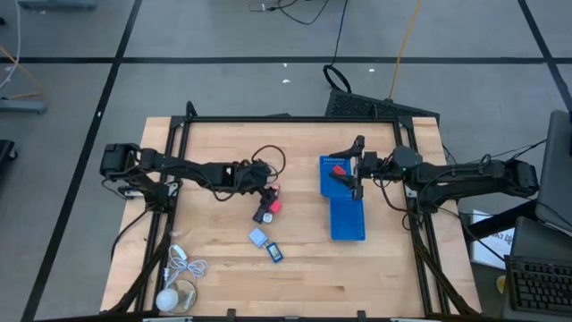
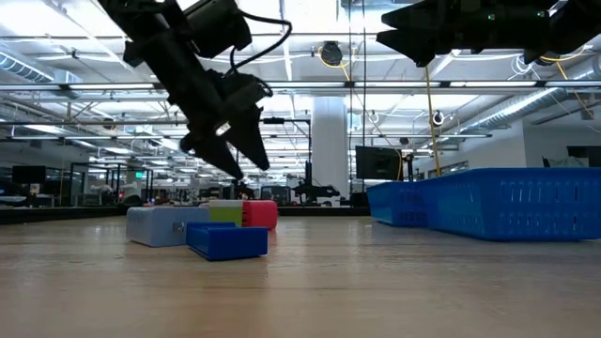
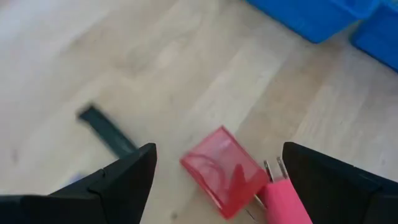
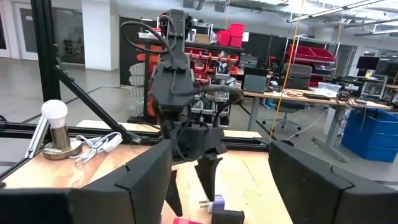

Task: Pick & Place Office items
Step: Put the red charger adapter into the top blue bin

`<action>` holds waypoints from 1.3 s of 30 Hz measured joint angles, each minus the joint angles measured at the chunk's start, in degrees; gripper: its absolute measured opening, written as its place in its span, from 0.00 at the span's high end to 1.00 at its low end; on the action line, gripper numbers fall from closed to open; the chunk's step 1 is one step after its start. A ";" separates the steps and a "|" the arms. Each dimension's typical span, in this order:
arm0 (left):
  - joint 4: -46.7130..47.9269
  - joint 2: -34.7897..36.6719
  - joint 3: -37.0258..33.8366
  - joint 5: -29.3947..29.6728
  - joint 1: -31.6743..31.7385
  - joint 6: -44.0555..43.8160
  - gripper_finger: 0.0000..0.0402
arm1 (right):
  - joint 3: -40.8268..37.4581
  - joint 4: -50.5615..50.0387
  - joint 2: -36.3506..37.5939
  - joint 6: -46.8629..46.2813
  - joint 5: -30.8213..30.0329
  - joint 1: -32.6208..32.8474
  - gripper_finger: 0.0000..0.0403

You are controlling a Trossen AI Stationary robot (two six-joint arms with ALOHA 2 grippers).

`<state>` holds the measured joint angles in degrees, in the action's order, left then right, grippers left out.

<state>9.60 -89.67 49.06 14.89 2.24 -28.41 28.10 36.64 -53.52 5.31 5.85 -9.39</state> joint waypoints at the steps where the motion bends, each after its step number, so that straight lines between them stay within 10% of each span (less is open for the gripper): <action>1: -0.11 0.00 0.00 -0.06 -0.01 3.47 0.13 | 0.00 0.02 0.00 -0.01 0.00 0.00 0.37; 19: -9.16 -10.55 0.19 -4.92 -0.55 29.37 0.13 | 0.02 0.14 -0.02 0.04 -0.04 -0.07 0.37; 33: -6.93 -13.00 -0.04 1.64 1.97 9.29 0.13 | 0.02 0.00 -0.02 0.10 -0.02 -0.07 0.37; 39: -1.01 -12.90 0.13 3.71 5.50 -13.22 0.13 | 0.02 0.00 -0.02 0.07 -0.02 -0.17 0.37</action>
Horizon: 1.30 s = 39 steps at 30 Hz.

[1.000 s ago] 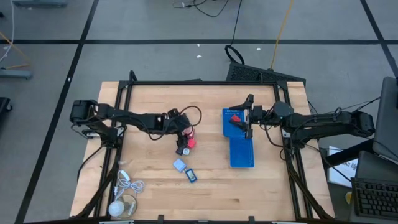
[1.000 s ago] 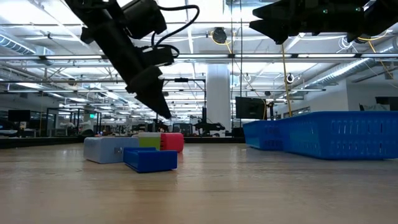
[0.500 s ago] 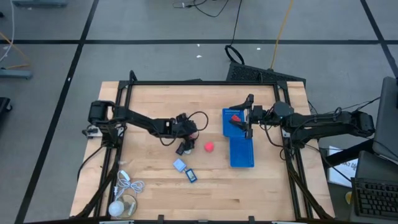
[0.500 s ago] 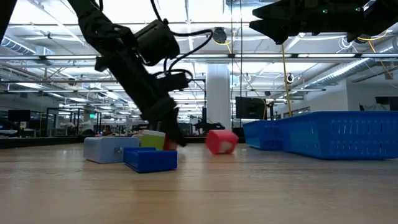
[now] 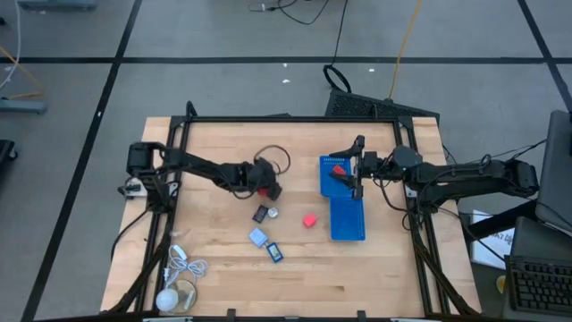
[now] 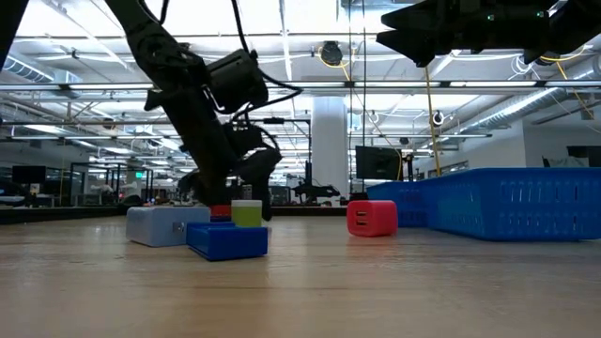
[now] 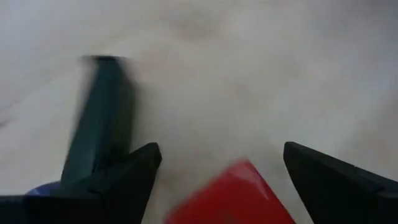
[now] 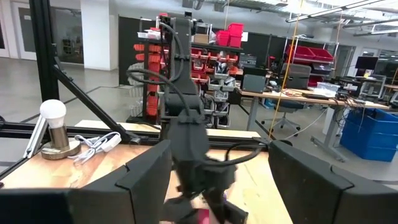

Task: Pick & Place Office items
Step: Put the red charger adapter into the top blue bin

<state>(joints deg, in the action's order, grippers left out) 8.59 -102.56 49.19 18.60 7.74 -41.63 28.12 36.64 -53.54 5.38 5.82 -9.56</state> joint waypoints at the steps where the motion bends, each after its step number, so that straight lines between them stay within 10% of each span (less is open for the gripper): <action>1: 1.02 0.05 0.01 -0.14 0.76 -2.81 0.13 | 0.00 0.00 0.00 -0.06 -0.02 0.00 0.37; 17: 9.22 8.12 -0.45 -6.51 2.13 12.93 0.13 | 0.00 -0.07 0.00 0.03 0.00 0.00 0.37; 32: 36.17 13.09 -0.31 3.17 -2.62 -6.41 0.13 | 0.00 -0.04 0.00 0.07 -0.02 -0.11 0.37; 39: 30.44 7.60 -0.16 -0.61 -3.98 -9.09 0.13 | 0.00 -0.04 0.02 -0.08 -0.02 -0.15 0.37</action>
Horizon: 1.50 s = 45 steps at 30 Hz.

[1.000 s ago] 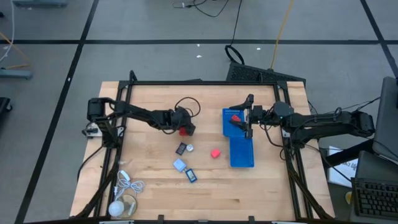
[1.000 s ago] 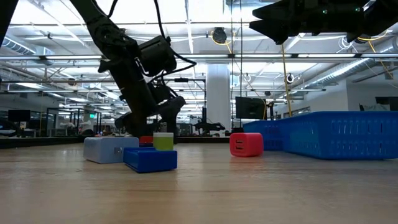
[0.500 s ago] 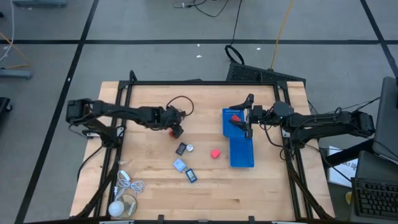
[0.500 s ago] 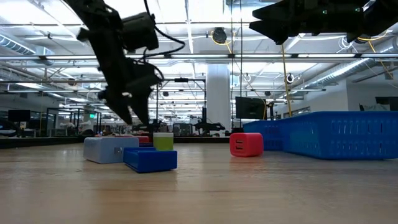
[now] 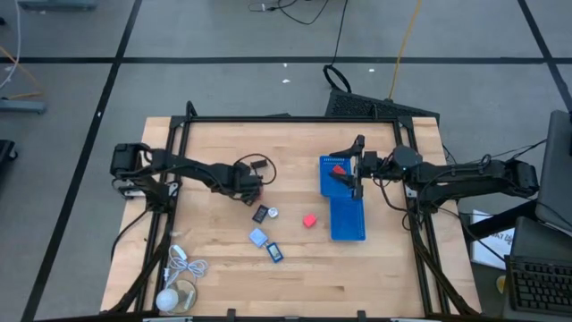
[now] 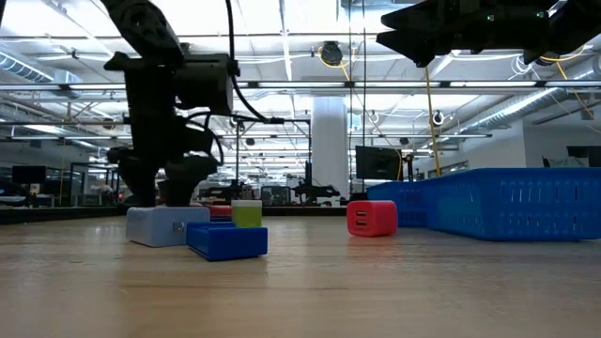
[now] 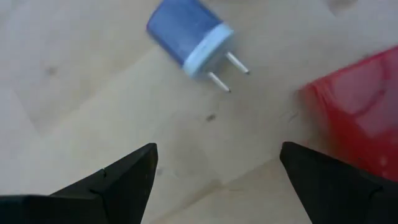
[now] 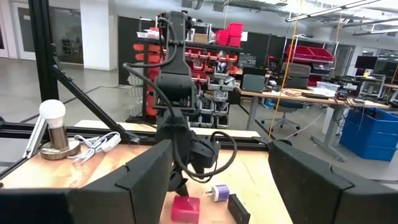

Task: Pick & Place Office items
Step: Put the red charger adapter into the top blue bin

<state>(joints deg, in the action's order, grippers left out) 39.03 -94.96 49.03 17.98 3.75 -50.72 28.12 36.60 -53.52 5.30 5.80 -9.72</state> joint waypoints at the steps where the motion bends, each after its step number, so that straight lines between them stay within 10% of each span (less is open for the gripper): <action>1: -1.84 -0.37 -0.05 -1.08 -0.12 0.13 0.13 | 0.00 0.04 0.00 0.02 0.00 0.00 0.37; 16: -41.55 -1.20 -0.05 -2.87 -1.27 17.22 0.13 | 0.00 0.04 0.00 0.02 0.00 -0.02 0.37; 25: -45.03 -2.00 -0.05 -9.05 -2.66 52.39 0.13 | 0.00 0.05 0.00 0.35 0.00 -0.07 0.37; 45: -33.49 -18.64 17.25 -3.85 -1.71 40.42 0.13 | 0.07 -0.04 -0.04 0.19 -0.04 -0.46 0.37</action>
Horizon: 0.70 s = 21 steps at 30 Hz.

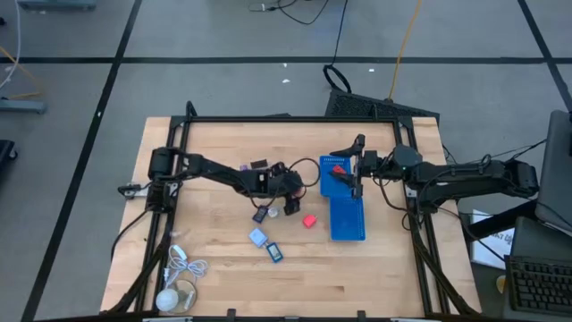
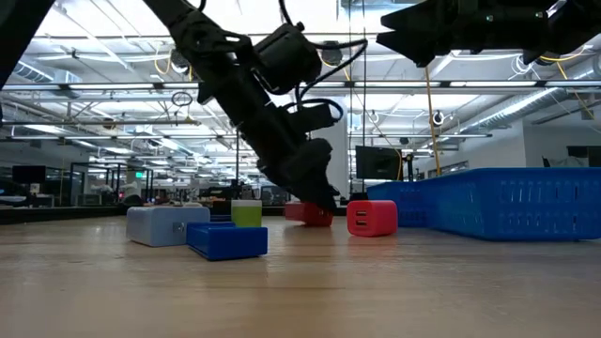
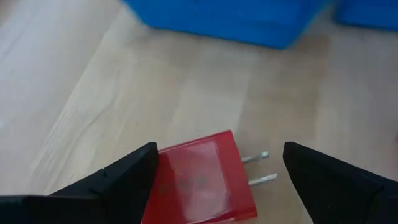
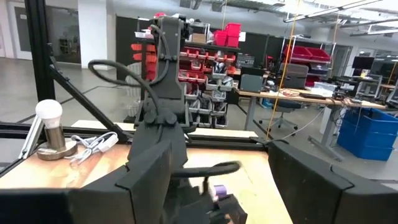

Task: Pick & Place Office items
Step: Put the red charger adapter into the top blue bin

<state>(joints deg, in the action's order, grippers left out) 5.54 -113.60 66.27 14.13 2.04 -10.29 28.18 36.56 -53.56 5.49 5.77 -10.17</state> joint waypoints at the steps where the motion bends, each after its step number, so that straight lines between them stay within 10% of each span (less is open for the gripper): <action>1: 1.17 -0.02 0.25 0.75 0.24 -2.92 0.13 | 0.00 0.01 0.00 0.08 0.01 0.00 0.37; 10: 9.51 0.42 0.61 2.73 3.67 -28.90 0.13 | 0.00 0.06 0.00 0.14 0.01 0.00 0.37; 21: 7.80 0.68 0.14 -5.70 3.77 -26.90 0.13 | -0.02 0.01 0.02 0.16 0.03 -0.02 0.37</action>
<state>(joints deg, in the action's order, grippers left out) 13.34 -112.93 66.41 8.43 5.81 -37.19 28.16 36.56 -53.54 5.65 5.80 -10.19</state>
